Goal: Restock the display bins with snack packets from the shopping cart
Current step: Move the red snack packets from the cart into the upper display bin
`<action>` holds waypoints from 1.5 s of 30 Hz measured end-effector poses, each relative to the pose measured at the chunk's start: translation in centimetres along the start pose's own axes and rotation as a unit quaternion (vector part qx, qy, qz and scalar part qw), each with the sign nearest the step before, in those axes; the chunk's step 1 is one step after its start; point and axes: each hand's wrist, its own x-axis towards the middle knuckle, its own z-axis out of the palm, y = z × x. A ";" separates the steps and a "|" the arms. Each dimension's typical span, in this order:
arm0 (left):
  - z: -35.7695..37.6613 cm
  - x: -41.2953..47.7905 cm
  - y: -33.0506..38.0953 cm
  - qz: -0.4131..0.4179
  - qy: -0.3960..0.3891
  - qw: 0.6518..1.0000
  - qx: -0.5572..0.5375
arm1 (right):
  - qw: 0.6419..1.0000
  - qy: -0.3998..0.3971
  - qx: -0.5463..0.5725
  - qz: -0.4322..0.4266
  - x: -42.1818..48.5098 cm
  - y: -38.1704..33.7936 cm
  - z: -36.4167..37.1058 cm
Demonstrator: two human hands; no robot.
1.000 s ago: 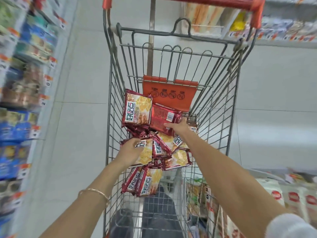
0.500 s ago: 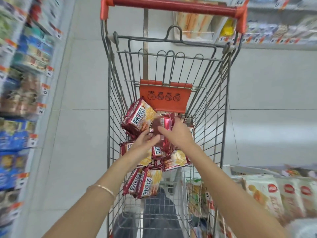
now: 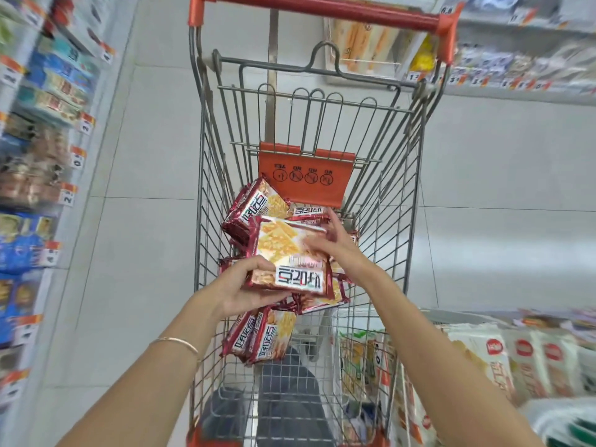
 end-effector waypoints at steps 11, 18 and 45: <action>0.9 1.1 -0.5 0.167 0.005 0.981 0.099 | 0.946 0.032 0.300 0.115 -0.6 1.2 2.3; -0.5 3.1 -2.3 0.233 0.210 0.949 0.018 | 0.944 0.051 0.267 0.188 1.6 4.6 2.9; -2.6 0.2 -1.8 0.263 0.268 0.901 0.218 | 0.918 0.233 -0.287 -0.142 -4.3 -2.9 -1.3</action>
